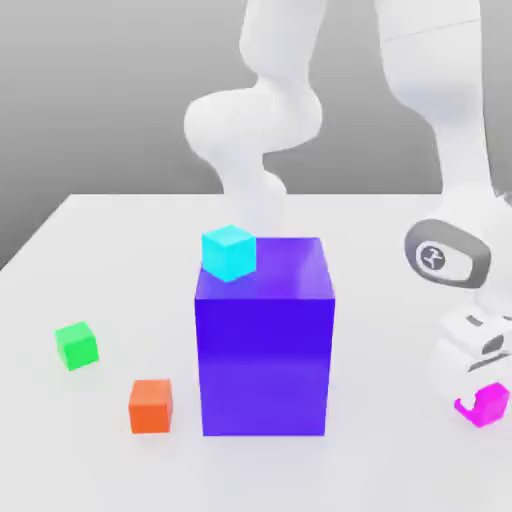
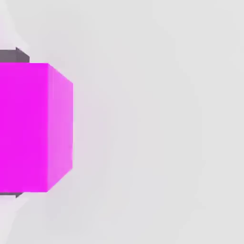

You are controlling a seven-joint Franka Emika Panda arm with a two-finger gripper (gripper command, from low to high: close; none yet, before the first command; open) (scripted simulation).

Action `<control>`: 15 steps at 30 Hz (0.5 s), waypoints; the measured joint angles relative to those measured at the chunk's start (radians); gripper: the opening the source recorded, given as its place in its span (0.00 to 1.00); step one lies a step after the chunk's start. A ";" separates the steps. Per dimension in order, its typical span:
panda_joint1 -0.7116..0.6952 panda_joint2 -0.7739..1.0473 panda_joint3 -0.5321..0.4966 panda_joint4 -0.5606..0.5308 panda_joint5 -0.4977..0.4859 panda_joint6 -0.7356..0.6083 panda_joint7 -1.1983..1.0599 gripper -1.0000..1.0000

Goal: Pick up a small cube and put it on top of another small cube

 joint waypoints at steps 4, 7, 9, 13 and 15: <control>-0.034 -0.132 0.048 -0.028 0.072 -0.102 -0.054 0.00; -0.086 -0.192 0.017 -0.037 0.102 -0.120 -0.067 0.00; -0.136 -0.231 -0.038 -0.052 0.104 -0.130 -0.056 0.00; -0.263 -0.305 -0.159 -0.086 0.091 -0.145 -0.019 0.00; -0.357 -0.341 -0.208 -0.104 0.076 -0.153 0.007 0.00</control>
